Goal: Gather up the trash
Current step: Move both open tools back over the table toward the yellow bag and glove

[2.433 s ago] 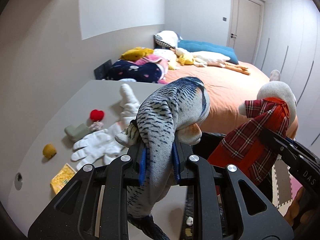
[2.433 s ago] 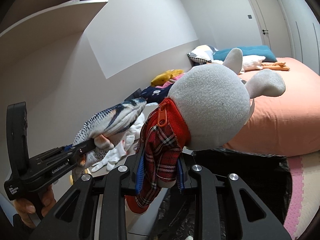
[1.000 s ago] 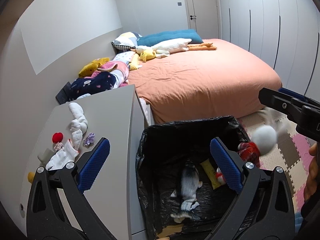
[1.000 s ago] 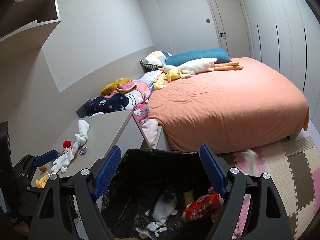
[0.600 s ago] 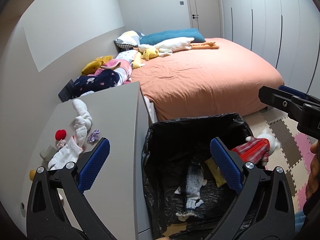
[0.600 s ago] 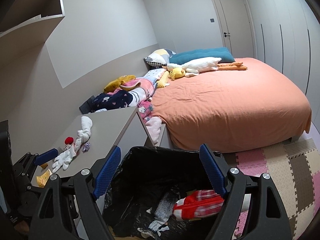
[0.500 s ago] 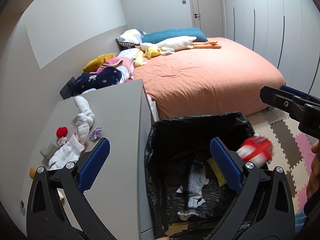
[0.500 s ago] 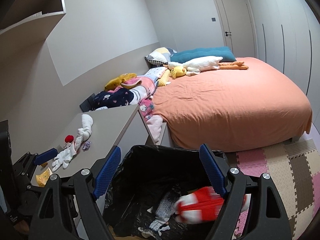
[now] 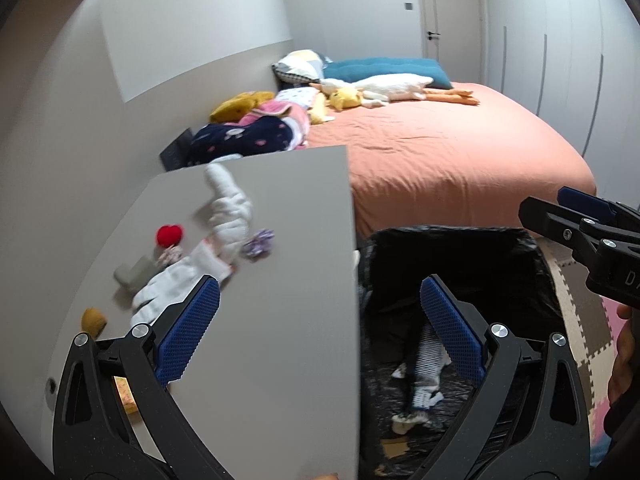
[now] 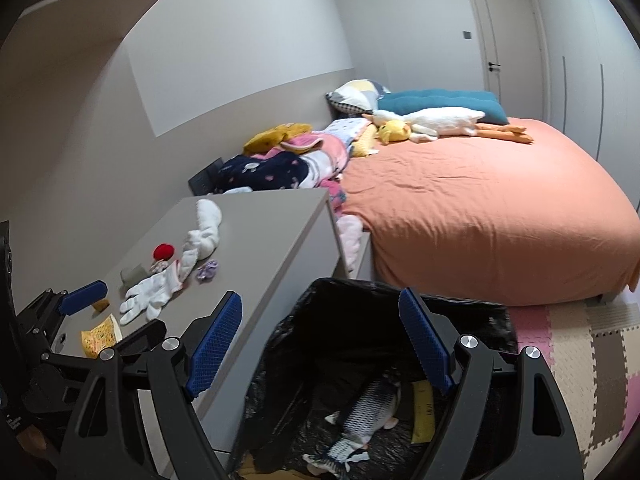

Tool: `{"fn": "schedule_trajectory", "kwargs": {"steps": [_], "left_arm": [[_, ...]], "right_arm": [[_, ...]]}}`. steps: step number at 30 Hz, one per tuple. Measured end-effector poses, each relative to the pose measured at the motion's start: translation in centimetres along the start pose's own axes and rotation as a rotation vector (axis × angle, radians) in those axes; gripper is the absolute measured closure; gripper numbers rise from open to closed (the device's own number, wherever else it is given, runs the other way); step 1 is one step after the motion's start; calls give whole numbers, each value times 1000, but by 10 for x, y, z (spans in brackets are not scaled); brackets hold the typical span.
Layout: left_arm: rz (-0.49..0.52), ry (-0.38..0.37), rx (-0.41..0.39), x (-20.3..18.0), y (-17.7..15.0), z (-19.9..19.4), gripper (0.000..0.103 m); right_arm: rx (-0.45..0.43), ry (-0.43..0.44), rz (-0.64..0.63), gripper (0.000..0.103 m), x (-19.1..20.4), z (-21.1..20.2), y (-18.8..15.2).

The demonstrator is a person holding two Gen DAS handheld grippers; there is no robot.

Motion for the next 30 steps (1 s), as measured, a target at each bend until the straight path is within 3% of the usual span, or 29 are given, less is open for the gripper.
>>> {"fn": "schedule_trajectory", "kwargs": {"steps": [18, 30], "left_arm": [[-205, 165, 50, 109, -37, -10, 6], [-372, 229, 102, 174, -67, -9, 6]], "right_arm": [[63, 133, -109, 22, 87, 49, 1], [126, 223, -186, 22, 134, 79, -1]]}}
Point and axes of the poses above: each gripper's, at about its wrist camera, not at the fingertips, and z roughly the way its jaws point, x to its left, y to its top, the point moved 1 cm from there along z, roughly the way its jaws point, and after that the axes turned 8 degrees about -z, right-handed, at the moved point
